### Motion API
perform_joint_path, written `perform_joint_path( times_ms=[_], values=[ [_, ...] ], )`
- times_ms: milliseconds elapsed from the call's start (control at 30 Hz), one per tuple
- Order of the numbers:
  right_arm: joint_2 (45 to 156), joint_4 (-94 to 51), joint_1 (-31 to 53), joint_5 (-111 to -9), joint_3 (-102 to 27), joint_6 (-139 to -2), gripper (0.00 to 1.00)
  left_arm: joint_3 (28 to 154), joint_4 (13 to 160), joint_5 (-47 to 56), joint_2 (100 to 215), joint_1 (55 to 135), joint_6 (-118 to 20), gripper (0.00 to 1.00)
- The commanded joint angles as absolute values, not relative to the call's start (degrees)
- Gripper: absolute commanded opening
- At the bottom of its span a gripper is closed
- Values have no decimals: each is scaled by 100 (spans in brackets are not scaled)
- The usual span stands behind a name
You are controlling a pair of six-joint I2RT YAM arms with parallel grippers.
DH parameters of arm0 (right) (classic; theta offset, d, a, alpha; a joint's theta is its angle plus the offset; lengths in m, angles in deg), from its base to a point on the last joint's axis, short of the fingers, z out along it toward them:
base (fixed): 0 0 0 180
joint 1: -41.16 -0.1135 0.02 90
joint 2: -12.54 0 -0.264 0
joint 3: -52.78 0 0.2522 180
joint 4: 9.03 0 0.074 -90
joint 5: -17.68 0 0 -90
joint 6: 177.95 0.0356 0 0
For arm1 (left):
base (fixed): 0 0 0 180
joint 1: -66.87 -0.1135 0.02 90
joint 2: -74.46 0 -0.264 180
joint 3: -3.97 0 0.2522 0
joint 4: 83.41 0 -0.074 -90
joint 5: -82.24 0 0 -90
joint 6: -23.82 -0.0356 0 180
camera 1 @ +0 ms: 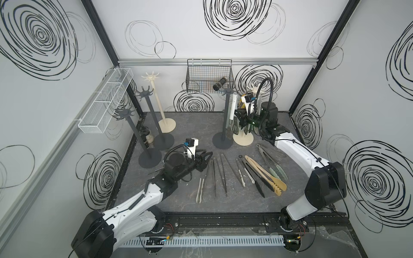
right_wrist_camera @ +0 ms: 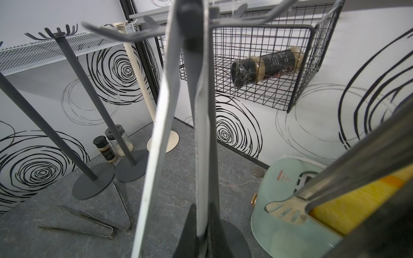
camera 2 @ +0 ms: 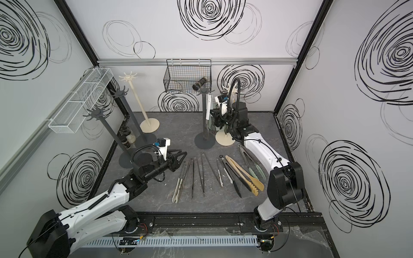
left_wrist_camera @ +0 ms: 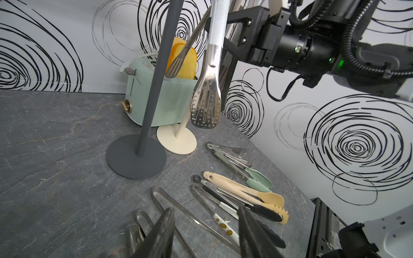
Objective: Hang food tongs on kitchen utensil racks
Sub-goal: Hang the food tongs on the rack.
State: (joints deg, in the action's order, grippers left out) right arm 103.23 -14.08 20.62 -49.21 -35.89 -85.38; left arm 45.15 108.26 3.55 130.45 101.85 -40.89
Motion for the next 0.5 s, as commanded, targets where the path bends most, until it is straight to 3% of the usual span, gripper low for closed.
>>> perform_joint_path(
  times_ms=[0,467],
  values=[
    [10556,-2147,2063,-5184,-3271,-8392,4,4454,11157,382,13038,10212,-4078,50],
    [10456,-2138,2061,-5203,-3222,-8355,19,4392,11090,326,12996,10212,-4061,51]
  ],
)
